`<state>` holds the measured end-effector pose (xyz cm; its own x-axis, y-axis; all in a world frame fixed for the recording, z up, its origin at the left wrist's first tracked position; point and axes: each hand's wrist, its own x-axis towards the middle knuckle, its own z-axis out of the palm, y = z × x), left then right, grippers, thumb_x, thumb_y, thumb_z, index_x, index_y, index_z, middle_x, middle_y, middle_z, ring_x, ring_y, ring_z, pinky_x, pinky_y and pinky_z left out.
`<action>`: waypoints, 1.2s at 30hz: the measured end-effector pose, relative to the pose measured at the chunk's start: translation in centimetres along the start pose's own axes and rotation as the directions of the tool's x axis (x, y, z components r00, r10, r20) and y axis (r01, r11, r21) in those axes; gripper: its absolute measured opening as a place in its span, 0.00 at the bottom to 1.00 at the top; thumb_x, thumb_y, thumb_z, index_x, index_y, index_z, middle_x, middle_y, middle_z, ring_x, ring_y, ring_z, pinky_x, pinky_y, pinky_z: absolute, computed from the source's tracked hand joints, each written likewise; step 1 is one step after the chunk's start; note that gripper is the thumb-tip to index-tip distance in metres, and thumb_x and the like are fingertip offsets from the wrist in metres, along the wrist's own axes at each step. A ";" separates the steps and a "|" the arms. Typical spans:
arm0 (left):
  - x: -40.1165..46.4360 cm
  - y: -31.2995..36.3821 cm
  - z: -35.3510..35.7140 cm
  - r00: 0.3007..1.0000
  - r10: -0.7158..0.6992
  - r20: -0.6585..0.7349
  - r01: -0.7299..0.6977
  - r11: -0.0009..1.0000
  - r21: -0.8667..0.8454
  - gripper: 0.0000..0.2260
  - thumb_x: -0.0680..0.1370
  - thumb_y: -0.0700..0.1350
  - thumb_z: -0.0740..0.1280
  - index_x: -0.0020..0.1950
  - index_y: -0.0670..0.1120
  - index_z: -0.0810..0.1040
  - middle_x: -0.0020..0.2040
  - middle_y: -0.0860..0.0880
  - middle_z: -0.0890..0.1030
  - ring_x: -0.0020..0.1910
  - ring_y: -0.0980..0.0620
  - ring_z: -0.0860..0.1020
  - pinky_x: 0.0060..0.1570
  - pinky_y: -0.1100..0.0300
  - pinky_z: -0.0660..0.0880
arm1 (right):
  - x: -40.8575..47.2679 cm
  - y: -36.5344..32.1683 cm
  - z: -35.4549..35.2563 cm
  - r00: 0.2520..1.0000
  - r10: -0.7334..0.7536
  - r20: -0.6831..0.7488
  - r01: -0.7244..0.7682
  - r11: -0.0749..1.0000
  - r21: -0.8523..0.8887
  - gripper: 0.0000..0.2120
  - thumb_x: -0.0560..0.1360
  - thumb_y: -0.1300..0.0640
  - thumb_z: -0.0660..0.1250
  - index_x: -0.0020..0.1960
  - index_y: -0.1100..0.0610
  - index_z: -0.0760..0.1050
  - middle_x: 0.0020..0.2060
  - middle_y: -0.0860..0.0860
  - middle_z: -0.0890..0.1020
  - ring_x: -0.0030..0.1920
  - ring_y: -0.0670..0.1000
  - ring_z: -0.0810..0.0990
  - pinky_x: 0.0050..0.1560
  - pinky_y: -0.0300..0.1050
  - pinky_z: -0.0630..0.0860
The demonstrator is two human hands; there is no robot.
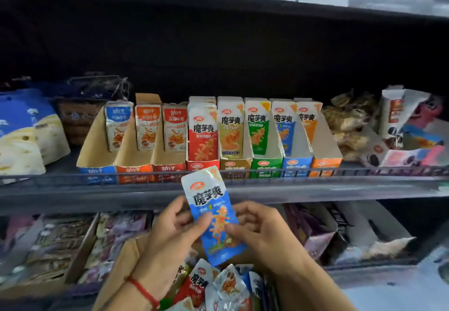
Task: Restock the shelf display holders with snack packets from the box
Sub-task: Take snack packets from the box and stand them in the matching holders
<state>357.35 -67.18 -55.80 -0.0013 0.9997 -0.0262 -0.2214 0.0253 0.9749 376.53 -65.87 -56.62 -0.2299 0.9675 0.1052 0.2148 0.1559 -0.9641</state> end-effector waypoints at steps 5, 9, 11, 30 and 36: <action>3.6 3.9 3.0 0.987 0.154 0.050 -0.162 0.929 0.332 0.06 0.78 0.42 0.72 0.55 0.45 0.84 0.42 0.45 0.86 0.33 0.48 0.78 0.34 0.56 0.75 | -0.2 0.1 -4.9 0.987 -0.065 -0.144 0.041 0.986 -0.161 0.05 0.74 0.56 0.78 0.48 0.49 0.84 0.39 0.52 0.86 0.41 0.57 0.86 0.47 0.59 0.83; 7.9 8.7 8.6 0.950 0.249 0.187 -0.305 0.866 0.396 0.03 0.79 0.38 0.71 0.51 0.44 0.84 0.41 0.44 0.86 0.35 0.46 0.78 0.33 0.56 0.78 | 0.0 -0.4 -7.7 0.843 -0.153 -0.515 0.094 0.986 -0.139 0.04 0.75 0.52 0.76 0.49 0.49 0.82 0.37 0.46 0.86 0.37 0.48 0.85 0.40 0.49 0.81; 10.6 10.8 11.8 0.931 0.296 0.214 -0.359 0.853 0.379 0.03 0.79 0.38 0.71 0.49 0.44 0.83 0.40 0.45 0.86 0.36 0.47 0.80 0.32 0.57 0.79 | -0.1 -0.3 -9.1 0.726 -0.131 -0.675 0.086 0.991 -0.100 0.05 0.78 0.54 0.73 0.52 0.48 0.80 0.38 0.45 0.84 0.37 0.45 0.83 0.40 0.43 0.78; 23.8 12.1 23.1 0.858 0.297 0.419 -0.390 -0.153 0.908 0.06 0.76 0.42 0.74 0.42 0.50 0.79 0.45 0.47 0.82 0.45 0.47 0.81 0.43 0.55 0.75 | -1.1 -0.8 -12.0 0.790 -0.045 -0.611 0.029 0.999 -0.035 0.06 0.82 0.56 0.66 0.53 0.44 0.75 0.41 0.37 0.82 0.35 0.46 0.82 0.40 0.49 0.81; 23.6 10.9 22.2 0.823 0.379 0.424 -0.369 -0.210 0.905 0.06 0.76 0.44 0.74 0.51 0.47 0.80 0.53 0.44 0.81 0.51 0.43 0.80 0.50 0.48 0.80 | -1.4 -0.7 -11.9 0.795 -0.044 -0.605 0.001 0.997 -0.071 0.06 0.82 0.57 0.66 0.54 0.45 0.76 0.39 0.44 0.83 0.36 0.45 0.82 0.39 0.49 0.80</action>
<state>376.57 -43.16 -40.88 0.3281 0.8351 0.4415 0.9297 -0.3682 0.0054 388.03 -64.99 -53.19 0.3822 0.8826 0.2739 0.2816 0.1711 -0.9442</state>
